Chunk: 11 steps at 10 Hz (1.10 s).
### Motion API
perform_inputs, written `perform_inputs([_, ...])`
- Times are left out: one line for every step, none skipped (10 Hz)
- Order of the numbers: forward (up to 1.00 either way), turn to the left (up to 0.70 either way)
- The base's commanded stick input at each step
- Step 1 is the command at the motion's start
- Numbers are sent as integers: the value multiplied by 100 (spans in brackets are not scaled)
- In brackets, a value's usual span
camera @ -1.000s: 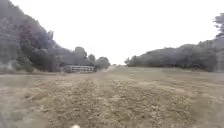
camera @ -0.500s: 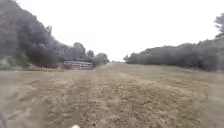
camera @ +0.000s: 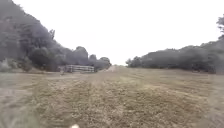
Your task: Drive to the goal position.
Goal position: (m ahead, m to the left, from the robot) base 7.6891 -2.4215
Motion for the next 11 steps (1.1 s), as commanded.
perform_inputs([60,-11])
perform_inputs([60,-3])
perform_inputs([60,0])
perform_inputs([60,0])
perform_inputs([60,0])
perform_inputs([60,0])
perform_inputs([60,0])
perform_inputs([60,0])
perform_inputs([60,0])
perform_inputs([60,0])
perform_inputs([60,0])
